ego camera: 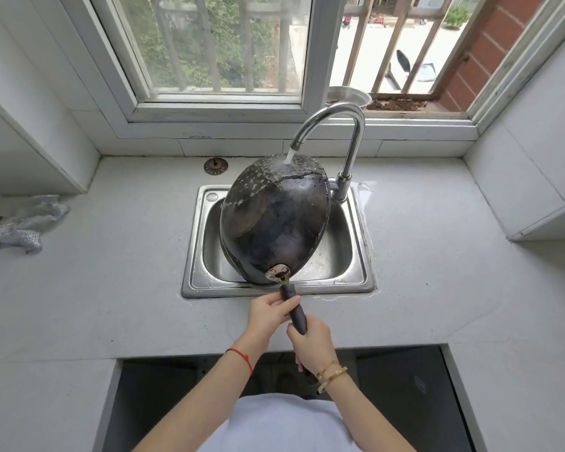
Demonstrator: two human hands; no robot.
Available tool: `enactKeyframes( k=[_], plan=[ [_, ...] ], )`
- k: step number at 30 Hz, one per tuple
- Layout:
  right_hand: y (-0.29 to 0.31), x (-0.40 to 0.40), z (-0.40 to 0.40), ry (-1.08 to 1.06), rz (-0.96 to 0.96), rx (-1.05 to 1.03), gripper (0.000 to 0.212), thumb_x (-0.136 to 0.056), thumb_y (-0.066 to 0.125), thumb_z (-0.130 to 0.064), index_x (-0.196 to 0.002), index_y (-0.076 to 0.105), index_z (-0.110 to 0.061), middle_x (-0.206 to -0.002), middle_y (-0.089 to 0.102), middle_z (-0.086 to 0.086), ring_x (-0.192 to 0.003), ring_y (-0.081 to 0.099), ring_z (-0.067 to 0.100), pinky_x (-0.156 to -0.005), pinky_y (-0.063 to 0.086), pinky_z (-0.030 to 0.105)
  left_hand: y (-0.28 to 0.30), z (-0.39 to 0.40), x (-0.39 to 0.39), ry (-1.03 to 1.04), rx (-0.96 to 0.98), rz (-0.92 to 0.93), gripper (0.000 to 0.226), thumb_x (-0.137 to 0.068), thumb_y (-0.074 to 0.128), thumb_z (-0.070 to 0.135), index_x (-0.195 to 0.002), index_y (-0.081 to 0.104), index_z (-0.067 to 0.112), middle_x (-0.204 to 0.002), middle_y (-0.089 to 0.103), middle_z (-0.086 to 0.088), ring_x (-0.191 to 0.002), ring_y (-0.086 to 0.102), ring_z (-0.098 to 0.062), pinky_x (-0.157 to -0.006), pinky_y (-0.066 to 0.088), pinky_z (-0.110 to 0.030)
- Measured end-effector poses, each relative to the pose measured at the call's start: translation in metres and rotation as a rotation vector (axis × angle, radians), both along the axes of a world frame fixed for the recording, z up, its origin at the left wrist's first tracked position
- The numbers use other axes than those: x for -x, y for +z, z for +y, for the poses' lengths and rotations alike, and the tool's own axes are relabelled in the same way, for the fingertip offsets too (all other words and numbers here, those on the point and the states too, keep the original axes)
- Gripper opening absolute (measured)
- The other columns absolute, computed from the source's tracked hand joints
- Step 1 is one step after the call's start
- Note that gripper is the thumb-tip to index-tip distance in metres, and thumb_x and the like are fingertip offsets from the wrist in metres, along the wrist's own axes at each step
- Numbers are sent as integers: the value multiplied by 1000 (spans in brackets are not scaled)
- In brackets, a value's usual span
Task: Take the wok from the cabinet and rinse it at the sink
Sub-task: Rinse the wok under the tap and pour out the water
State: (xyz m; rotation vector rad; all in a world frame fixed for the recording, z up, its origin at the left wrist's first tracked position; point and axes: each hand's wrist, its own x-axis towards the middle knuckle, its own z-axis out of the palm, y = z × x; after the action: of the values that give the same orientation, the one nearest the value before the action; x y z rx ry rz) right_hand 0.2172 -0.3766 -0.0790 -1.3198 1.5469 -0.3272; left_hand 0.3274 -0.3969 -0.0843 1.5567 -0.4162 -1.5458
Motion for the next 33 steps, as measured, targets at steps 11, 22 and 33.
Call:
enactKeyframes(
  k=[11, 22, 33],
  plan=[
    [-6, 1, 1, -9, -47, 9, 14, -96, 53, -22, -91, 59, -11, -64, 58, 10, -37, 54, 16, -38, 50, 26, -1, 3, 5, 5, -31, -49, 22, -85, 74, 14, -104, 70, 5, -97, 75, -9, -93, 72, -19, -68, 59, -20],
    [-1, -17, -26, -8, -127, 56, 17, -96, 53, -18, -83, 57, -7, -54, 54, 10, -33, 53, 15, -36, 47, 26, 1, -23, -13, 19, 12, -148, 25, -82, 77, 18, -102, 73, 3, -93, 76, -9, -90, 73, -22, -87, 59, -39],
    [-3, -22, -46, -11, -133, 32, 15, -95, 54, -19, -81, 54, -12, -55, 54, 8, -33, 52, 12, -35, 43, 22, 8, -42, -19, 10, 29, -139, 22, -84, 74, 15, -103, 71, 5, -91, 74, -5, -89, 71, -17, -85, 59, -33]
  ],
)
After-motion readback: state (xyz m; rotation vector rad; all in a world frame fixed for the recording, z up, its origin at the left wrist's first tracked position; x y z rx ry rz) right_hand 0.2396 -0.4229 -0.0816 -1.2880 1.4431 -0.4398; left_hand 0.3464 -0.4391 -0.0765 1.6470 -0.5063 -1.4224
